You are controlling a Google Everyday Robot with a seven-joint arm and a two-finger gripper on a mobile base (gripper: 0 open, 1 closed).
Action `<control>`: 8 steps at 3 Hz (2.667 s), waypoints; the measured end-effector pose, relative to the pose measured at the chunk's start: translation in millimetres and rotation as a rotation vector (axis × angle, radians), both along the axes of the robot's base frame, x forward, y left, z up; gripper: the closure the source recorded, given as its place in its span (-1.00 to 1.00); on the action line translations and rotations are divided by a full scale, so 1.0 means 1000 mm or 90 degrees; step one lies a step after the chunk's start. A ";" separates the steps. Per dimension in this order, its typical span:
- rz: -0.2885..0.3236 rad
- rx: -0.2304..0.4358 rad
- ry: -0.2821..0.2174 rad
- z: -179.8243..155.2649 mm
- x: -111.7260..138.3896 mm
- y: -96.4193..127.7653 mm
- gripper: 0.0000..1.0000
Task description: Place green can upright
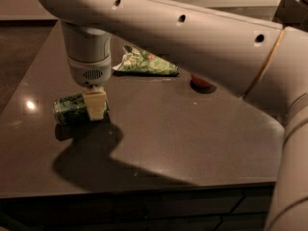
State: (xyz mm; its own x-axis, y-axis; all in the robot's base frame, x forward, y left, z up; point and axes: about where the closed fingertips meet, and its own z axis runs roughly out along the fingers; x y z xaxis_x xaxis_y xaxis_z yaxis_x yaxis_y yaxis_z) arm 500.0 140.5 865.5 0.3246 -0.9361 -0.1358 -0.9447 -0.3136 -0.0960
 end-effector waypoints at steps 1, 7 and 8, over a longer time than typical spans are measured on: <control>0.010 0.028 -0.065 0.028 0.023 -0.015 1.00; 0.386 0.131 -0.626 0.138 0.066 -0.071 1.00; 0.402 0.124 -0.650 0.145 0.067 -0.070 1.00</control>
Offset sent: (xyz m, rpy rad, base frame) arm 0.0939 -0.0495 0.0968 0.1434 -0.4637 0.2579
